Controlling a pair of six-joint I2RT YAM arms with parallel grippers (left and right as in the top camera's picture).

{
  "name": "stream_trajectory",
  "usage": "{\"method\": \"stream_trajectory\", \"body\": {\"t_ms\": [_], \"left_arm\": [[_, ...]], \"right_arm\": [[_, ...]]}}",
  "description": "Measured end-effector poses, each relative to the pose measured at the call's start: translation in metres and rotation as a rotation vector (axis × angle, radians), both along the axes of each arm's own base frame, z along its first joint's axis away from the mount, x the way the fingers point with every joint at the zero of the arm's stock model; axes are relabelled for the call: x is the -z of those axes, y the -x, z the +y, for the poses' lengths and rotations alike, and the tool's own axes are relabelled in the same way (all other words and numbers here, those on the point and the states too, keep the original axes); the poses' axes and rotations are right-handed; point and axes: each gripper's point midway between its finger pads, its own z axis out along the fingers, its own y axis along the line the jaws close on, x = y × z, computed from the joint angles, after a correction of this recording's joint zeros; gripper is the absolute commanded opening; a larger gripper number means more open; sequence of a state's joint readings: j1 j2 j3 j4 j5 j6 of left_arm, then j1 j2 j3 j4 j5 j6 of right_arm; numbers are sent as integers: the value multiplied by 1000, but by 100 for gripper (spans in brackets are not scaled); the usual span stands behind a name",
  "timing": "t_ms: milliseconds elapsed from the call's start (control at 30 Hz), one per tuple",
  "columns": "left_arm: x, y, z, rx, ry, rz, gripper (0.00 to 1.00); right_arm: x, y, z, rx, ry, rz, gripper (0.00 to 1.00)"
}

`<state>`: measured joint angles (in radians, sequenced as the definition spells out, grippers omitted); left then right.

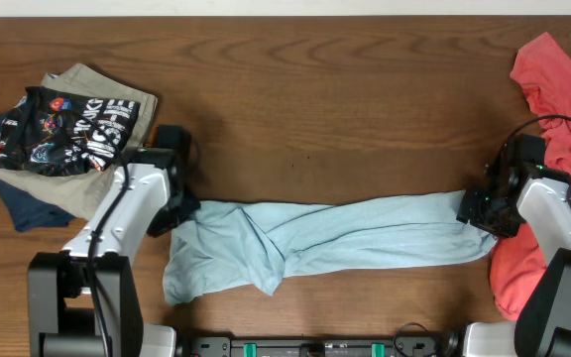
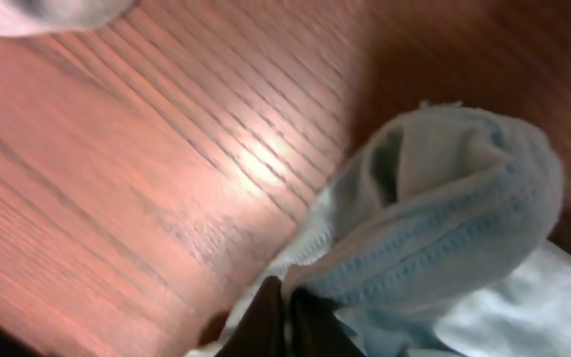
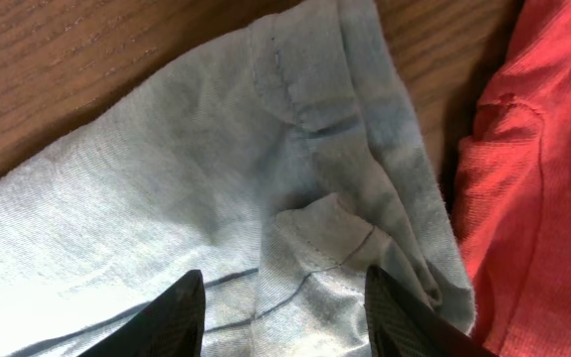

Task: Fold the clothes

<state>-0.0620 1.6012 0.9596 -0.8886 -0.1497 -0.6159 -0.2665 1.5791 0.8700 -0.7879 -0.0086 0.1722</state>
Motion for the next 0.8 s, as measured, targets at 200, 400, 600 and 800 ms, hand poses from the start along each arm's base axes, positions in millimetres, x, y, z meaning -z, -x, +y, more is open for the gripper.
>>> {"method": "stream_trajectory", "body": {"t_ms": [200,400,600,800], "left_arm": [[5,4,8,-23,0,7,7],[20,25,16,-55,0,55,9],[24,37,32,-92,-4,90,48],[23,46,40,-109,-1,124,53]], "right_arm": [[0,0,0,0,0,0,50],[0,0,0,0,0,0,51],[0,0,0,0,0,0,51],[0,0,0,0,0,0,51]]}}
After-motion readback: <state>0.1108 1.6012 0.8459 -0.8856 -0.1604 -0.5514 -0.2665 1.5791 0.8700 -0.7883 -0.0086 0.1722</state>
